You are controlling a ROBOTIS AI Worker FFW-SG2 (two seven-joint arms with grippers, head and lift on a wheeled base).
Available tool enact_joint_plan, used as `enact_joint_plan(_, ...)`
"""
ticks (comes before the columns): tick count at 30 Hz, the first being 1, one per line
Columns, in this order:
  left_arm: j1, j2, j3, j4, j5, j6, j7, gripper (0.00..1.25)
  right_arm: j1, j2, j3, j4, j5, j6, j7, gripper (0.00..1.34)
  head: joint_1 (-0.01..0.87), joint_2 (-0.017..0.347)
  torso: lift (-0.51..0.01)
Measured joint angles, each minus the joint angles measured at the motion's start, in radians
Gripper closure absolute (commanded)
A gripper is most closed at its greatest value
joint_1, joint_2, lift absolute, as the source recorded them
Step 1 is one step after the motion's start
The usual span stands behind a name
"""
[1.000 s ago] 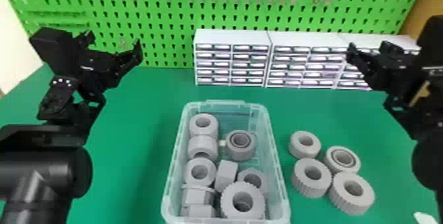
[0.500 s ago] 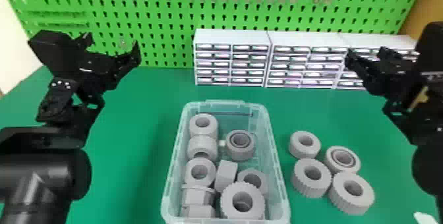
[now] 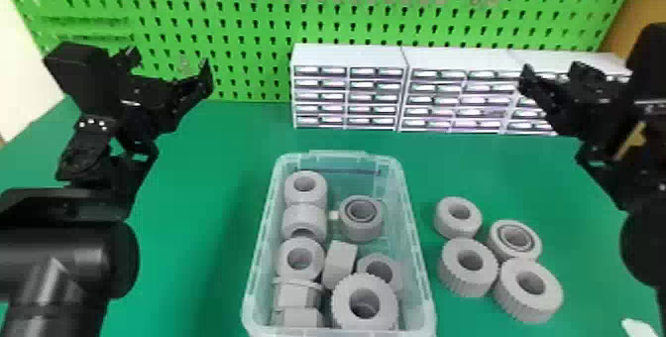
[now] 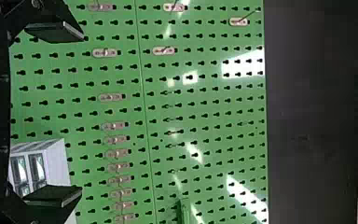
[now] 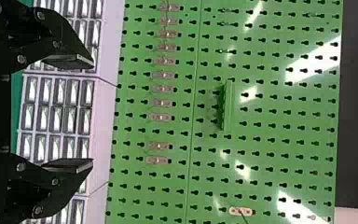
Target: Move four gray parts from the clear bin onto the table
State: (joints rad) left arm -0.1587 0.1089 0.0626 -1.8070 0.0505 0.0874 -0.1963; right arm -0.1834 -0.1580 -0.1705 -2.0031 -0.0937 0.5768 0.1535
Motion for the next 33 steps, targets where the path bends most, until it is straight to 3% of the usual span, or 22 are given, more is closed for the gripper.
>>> enact_joint_plan(33,0.008,0.0,-0.004,0.0,0.002,0.0,0.0,0.13,0.028,-0.001,-0.003,-0.002,-0.012,0.0,0.0,0.51,0.678,0.034,-0.05)
